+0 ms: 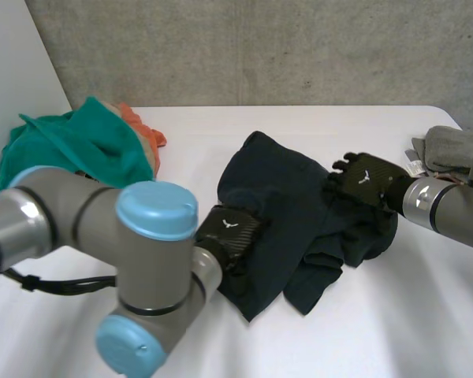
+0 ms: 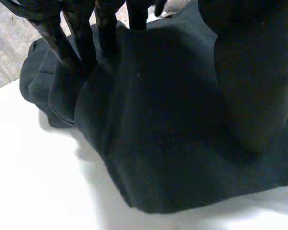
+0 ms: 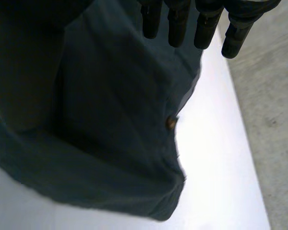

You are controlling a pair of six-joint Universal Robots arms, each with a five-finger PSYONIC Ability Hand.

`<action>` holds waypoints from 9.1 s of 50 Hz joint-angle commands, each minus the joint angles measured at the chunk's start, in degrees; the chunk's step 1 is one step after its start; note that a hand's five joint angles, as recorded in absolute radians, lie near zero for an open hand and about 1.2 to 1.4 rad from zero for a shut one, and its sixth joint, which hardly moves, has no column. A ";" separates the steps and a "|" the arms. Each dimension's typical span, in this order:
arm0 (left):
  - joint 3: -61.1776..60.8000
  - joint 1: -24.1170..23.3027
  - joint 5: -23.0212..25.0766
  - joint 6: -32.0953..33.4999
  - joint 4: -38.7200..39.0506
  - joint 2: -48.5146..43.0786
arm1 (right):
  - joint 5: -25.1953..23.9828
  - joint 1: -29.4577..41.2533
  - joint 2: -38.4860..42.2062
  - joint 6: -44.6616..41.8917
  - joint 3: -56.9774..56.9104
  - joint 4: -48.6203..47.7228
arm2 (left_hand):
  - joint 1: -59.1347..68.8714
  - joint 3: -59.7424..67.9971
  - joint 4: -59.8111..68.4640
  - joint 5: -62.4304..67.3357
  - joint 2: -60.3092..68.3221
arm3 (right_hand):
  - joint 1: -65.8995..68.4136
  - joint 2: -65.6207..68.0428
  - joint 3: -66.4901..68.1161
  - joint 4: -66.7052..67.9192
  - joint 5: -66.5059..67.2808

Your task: Fold the laundry.

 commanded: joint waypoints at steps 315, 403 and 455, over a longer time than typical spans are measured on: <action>23.36 -7.32 -8.43 -11.28 -12.68 -11.83 | 22.72 16.02 -31.55 60.01 -0.52 9.79 | 7.64 6.34 6.88 5.45 6.74 | 67.21 68.02 68.26 67.78 67.12; 53.85 17.29 5.91 11.83 7.08 -2.78 | 25.10 16.72 -1.85 39.89 -25.20 -48.10 | 69.35 68.05 68.59 67.16 68.45 | 67.21 68.02 68.26 67.78 67.12; -8.28 24.76 7.40 15.07 0.68 10.32 | 14.46 13.20 -3.69 42.52 15.65 -21.15 | 2.93 1.63 2.17 0.74 2.03 | 67.21 68.02 68.26 67.78 67.12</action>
